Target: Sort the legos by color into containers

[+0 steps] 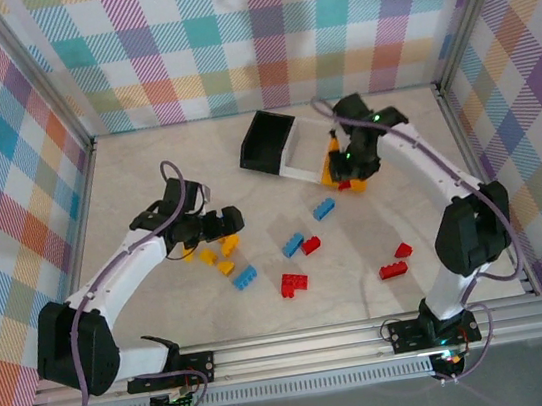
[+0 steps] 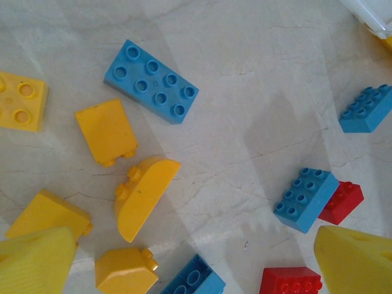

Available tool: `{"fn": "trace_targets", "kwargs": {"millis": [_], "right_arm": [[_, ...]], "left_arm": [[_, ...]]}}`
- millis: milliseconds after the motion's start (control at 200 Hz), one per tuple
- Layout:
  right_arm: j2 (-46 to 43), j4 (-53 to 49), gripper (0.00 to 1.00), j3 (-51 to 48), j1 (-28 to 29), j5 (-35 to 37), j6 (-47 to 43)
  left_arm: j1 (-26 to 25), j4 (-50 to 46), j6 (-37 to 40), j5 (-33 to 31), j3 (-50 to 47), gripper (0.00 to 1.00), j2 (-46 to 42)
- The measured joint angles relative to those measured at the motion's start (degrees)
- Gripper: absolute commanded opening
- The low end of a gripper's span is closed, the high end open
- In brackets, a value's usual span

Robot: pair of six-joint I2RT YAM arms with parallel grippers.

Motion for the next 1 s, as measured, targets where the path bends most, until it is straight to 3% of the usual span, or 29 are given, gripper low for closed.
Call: {"fn": "trace_targets", "kwargs": {"millis": [230, 470, 1000], "right_arm": [[12.3, -0.5, 0.24, 14.7, -7.0, -1.0, 8.6], [24.5, -1.9, 0.23, 24.4, -8.6, -1.0, 12.7], [25.6, -0.7, 0.23, 27.1, -8.8, -8.6, 12.9]], "left_arm": [[0.0, -0.1, 1.3, 0.1, 1.3, 1.00, 0.2], [0.0, -1.7, 2.3, -0.3, 1.3, 1.00, 0.2], [0.0, -1.6, 2.3, -0.9, 1.3, 1.00, 0.8]]}}
